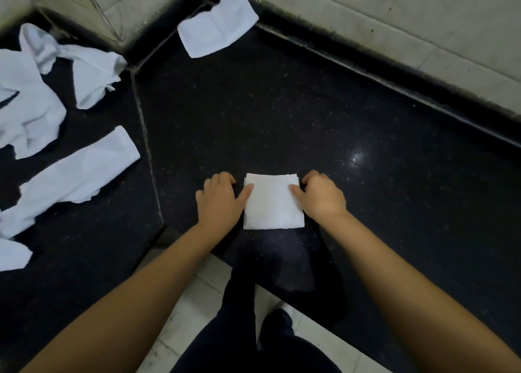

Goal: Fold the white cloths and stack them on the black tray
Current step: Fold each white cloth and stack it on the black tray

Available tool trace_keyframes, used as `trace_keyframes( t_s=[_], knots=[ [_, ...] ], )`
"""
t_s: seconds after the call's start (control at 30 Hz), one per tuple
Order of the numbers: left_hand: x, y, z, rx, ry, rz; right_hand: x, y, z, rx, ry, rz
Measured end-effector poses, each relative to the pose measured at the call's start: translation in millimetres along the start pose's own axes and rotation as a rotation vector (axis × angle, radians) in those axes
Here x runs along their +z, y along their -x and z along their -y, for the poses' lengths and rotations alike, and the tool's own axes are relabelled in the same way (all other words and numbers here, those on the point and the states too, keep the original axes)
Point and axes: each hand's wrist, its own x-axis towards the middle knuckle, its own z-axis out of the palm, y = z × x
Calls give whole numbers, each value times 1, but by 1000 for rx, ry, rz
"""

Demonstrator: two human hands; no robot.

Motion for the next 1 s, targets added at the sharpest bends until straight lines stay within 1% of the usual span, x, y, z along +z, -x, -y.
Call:
trace_keyframes(
  t_s=[0.07,0.13,0.2,0.23,0.27,0.37,0.4,0.47,0.53,0.63,0.7,0.77,0.87,1.0],
  knots=[
    [4,8,-6,-40,-115,65,1,6,5,3,112,8],
    [7,11,-17,-63,-175,103,5,12,13,-6,165,4],
    [8,14,-27,-74,-199,103,7,16,17,-4,140,28],
    [6,17,-30,-74,-174,97,6,19,17,7,77,45],
    [3,20,-32,-73,-92,90,2,22,16,24,-33,66],
    [-13,33,-34,-66,346,100,-19,37,3,34,-509,111],
    [-19,39,-35,-59,459,89,-28,44,-4,35,-656,129],
    [-30,54,-42,-77,615,88,-44,61,-19,36,-925,196],
    [-38,72,-56,-103,745,139,-58,80,-34,15,-1083,236],
    [-47,103,-81,-127,936,272,-71,113,-61,-27,-1203,214],
    [-47,122,-93,-141,1074,402,-76,139,-82,-33,-1267,178],
    [-44,138,-105,-122,1148,554,-81,167,-106,-13,-1295,124],
    [-34,165,-130,-59,1095,744,-84,212,-147,24,-1350,23],
    [-11,212,-166,51,950,932,-74,283,-203,95,-1410,-175]
  ],
)
